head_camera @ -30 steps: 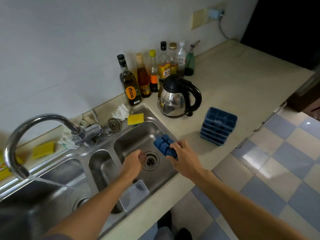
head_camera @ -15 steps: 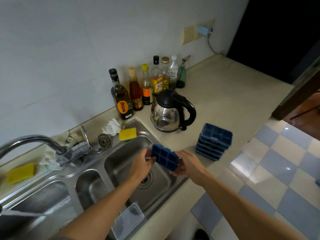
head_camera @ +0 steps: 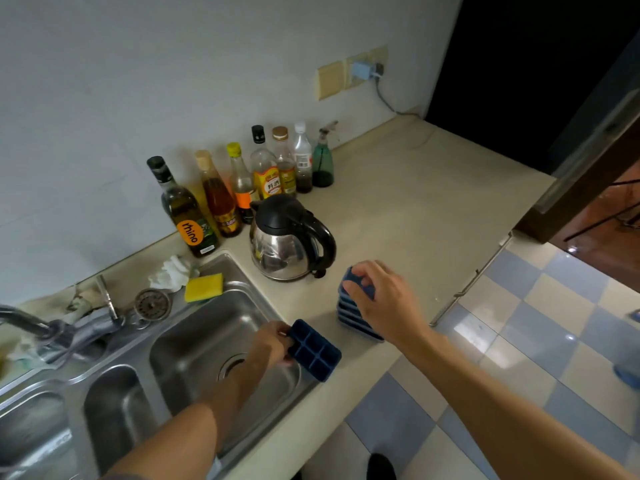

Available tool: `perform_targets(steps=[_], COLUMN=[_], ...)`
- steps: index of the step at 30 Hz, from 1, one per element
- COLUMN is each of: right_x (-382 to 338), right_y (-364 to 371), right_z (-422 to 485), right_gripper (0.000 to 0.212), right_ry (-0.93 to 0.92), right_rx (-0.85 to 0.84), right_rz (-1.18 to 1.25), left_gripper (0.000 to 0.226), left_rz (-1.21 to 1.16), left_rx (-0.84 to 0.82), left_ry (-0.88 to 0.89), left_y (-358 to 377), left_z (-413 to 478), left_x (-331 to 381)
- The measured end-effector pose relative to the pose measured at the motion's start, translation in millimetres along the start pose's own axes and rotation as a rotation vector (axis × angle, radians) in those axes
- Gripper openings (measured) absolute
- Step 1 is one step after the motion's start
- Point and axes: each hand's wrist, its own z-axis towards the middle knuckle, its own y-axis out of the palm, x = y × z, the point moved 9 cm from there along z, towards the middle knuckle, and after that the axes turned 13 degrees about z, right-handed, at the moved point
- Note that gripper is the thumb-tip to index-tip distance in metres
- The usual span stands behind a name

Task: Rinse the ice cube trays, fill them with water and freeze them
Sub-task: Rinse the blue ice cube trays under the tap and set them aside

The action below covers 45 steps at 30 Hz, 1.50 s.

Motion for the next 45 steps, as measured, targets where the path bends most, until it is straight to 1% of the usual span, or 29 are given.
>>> perform_targets(steps=[1,2,4,6,8,9,11,13,16,17,19,21,22,24,25,27,29,31,34,36,39,41,43,45], right_x=[5,13,32,47,56,58,59,58,52,47,36,20,10,-12,-24,-51,-79,-104,-137,-159,-189,-203,-211,-216], right_y=[-6,-8,-7,-2,3,5,6,6,7,9,14,27,37,62,77,111,149,191,261,307,364,396,420,439], right_z=[4,8,10,8,4,3,5,8,12,13,16,17,17,16,15,11,5,-4,-25,-40,-65,-81,-95,-104], right_gripper=[0.025,0.033,0.052,0.067,0.077,0.079,0.076,0.071,0.066,0.065,0.063,0.061,0.06,0.059,0.059,0.056,0.052,0.048,0.04,0.037,0.039,0.047,0.059,0.065], right_ry=[-0.024,-0.01,0.063,0.114,0.126,0.115,0.077,0.06,0.037,0.024,0.0,-0.025,-0.034,-0.041,-0.046,-0.058,-0.061,-0.025,0.052,0.071,0.022,-0.036,-0.082,-0.096], right_rx=[-0.022,-0.067,-0.177,-0.285,-0.371,-0.398,-0.417,-0.414,-0.388,-0.374,-0.346,-0.334,-0.342,-0.371,-0.383,-0.404,-0.422,-0.445,-0.53,-0.596,-0.704,-0.792,-0.885,-0.97], right_rz=[-0.067,-0.127,-0.214,-0.245,-0.269,-0.294,-0.336,-0.326,-0.262,-0.233,-0.166,-0.104,-0.081,-0.05,-0.032,0.023,0.07,0.119,0.222,0.258,0.221,0.155,0.078,0.059], left_gripper=[0.017,0.019,0.022,0.022,0.016,0.011,0.003,0.008,0.012,0.012,0.019,0.02,0.018,0.024,0.031,0.047,0.06,0.068,0.073,0.075,0.077,0.077,0.077,0.074], left_rz=[-0.006,0.017,0.1,0.125,0.151,0.151,0.155,0.179,0.193,0.184,0.22,0.207,0.072,-0.213,-0.306,-0.409,-0.518,-0.662,-0.881,-0.969,-1.081,-1.126,-1.122,-1.136], left_rx=[0.004,0.02,0.069,0.1,0.135,0.151,0.179,0.194,0.168,0.18,0.211,0.26,0.277,0.298,0.293,0.246,0.198,0.16,0.231,0.276,0.33,0.366,0.412,0.48], left_ry=[-0.002,-0.001,-0.019,-0.016,-0.001,0.004,0.02,0.02,0.0,0.003,0.023,0.047,0.081,0.183,0.207,0.245,0.248,0.244,0.164,0.127,0.086,0.031,-0.022,-0.091], left_y=[8,13,20,28,34,35,36,35,32,28,16,-4,-16,-40,-52,-69,-85,-103,-140,-165,-196,-212,-222,-232], left_z=[1,2,-2,-4,-6,-7,-7,-8,-14,-17,-25,-37,-47,-66,-73,-86,-94,-102,-117,-128,-139,-145,-149,-152], left_x=[3,4,7,11,17,20,23,21,14,13,11,11,11,10,6,-6,-25,-51,-103,-137,-189,-218,-243,-268])
